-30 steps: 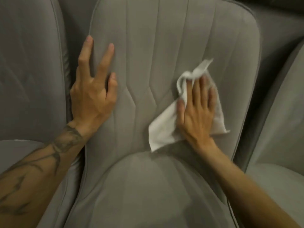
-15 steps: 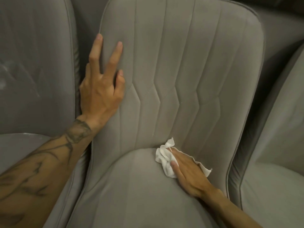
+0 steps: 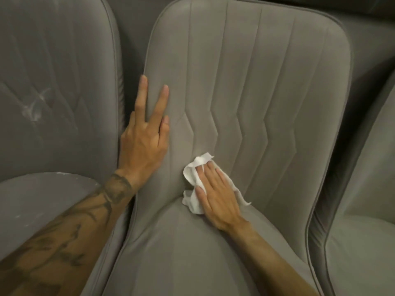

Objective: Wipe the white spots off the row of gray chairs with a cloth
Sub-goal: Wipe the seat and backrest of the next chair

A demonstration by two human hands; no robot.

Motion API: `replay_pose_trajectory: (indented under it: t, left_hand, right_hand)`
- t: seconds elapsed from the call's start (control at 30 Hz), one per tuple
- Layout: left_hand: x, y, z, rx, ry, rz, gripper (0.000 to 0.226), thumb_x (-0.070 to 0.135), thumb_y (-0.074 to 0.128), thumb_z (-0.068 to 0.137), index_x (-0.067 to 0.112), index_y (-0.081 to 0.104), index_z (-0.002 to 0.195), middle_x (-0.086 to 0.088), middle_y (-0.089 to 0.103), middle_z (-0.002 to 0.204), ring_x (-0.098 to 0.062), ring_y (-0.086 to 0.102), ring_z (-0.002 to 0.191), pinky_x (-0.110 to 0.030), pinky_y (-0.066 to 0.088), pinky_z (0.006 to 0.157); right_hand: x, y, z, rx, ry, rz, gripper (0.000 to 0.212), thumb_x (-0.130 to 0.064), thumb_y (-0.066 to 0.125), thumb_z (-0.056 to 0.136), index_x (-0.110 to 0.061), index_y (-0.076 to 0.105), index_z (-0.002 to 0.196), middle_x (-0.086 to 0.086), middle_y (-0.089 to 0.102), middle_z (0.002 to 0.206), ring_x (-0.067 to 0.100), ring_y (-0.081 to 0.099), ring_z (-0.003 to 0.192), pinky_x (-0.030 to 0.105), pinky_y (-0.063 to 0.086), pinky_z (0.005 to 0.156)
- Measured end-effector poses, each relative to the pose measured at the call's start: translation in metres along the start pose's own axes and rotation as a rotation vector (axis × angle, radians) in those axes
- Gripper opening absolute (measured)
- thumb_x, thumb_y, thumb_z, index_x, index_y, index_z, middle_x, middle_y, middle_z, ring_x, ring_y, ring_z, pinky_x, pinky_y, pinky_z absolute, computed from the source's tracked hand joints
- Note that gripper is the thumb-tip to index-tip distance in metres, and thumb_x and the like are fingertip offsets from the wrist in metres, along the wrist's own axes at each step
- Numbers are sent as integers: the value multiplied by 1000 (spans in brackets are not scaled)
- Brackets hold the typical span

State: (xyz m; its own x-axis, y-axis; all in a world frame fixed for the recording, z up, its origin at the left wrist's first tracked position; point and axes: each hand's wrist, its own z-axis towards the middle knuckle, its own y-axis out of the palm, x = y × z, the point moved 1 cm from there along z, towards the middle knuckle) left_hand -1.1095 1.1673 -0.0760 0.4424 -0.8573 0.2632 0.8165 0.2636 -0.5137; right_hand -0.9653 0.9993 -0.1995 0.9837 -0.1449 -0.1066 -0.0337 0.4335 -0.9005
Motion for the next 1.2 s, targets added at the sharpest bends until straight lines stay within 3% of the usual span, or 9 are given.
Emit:
replay_pose_trajectory:
  t: [0.1, 0.2, 0.3, 0.43, 0.57, 0.73, 0.9, 1.03, 1.2]
  left_hand:
    - [-8, 7, -32, -25, -58, 1, 58, 36, 35, 110, 39, 19, 166, -1, 3, 176, -26, 40, 148, -43, 61, 80]
    - [-9, 13, -40, -10, -95, 1, 58, 38, 33, 110, 39, 19, 166, 1, 3, 176, -21, 37, 148, -38, 60, 75]
    - [-6, 10, -38, -21, -99, 7, 57, 39, 30, 111, 38, 18, 166, 0, 3, 176, -20, 38, 147, -35, 59, 75]
    - [3, 2, -54, -69, -139, 5, 59, 38, 31, 110, 36, 15, 167, 2, -2, 176, -21, 45, 142, -28, 53, 72]
    - [14, -3, -72, -125, -231, -42, 59, 41, 27, 111, 34, 12, 167, 5, -7, 176, -24, 48, 130, -39, 60, 79]
    - [22, -12, -71, -174, -287, -100, 59, 42, 24, 111, 31, 13, 168, 3, -8, 176, -23, 50, 121, -44, 60, 81]
    - [20, -37, -82, -290, -284, -145, 58, 44, 26, 110, 34, 18, 167, 10, -6, 176, -10, 29, 146, -28, 40, 110]
    - [10, -72, -127, -387, -340, -8, 52, 32, 42, 111, 27, 36, 162, 6, 20, 174, -16, 33, 154, -32, 35, 120]
    - [3, -128, -207, -441, -450, 193, 45, 19, 56, 106, 14, 55, 150, -10, 48, 159, -30, 51, 143, -39, 35, 119]
  right_hand:
    - [7, -9, 23, 118, 60, -85, 58, -41, 18, 111, -14, 38, 158, 10, 39, 164, 28, 33, 155, 43, 19, 130]
    - [16, -23, 60, 260, 121, -109, 62, -44, 17, 110, -13, 25, 163, 10, 23, 171, 25, 18, 161, 42, 11, 131]
    - [0, 1, 57, 236, 131, -98, 69, -52, 20, 108, -9, 30, 160, 16, 26, 169, 33, 20, 159, 46, 2, 131]
    - [-23, 32, 33, 164, 85, -37, 55, -48, 27, 106, -11, 47, 142, 16, 45, 156, 37, 40, 147, 50, 15, 129]
    - [-17, 5, 61, 247, 23, -78, 50, -39, 25, 110, -12, 45, 147, 15, 42, 160, 31, 29, 155, 45, 13, 131]
    - [-32, -34, 119, 405, -11, 52, 60, -41, 18, 113, -18, 7, 167, 0, 0, 174, 20, 5, 163, 43, 1, 132]
    - [-56, -2, 63, 239, 50, 226, 53, -30, 30, 110, -11, 35, 160, 9, 28, 170, 26, 22, 159, 48, 13, 131]
    - [-70, -8, 24, 157, 54, 540, 51, -30, 30, 111, -16, 33, 160, 2, 27, 169, 15, 22, 159, 35, 16, 131]
    - [-126, -24, -5, 35, -177, 573, 51, -34, 33, 111, -17, 38, 159, 0, 34, 167, 10, 31, 155, 28, 24, 126]
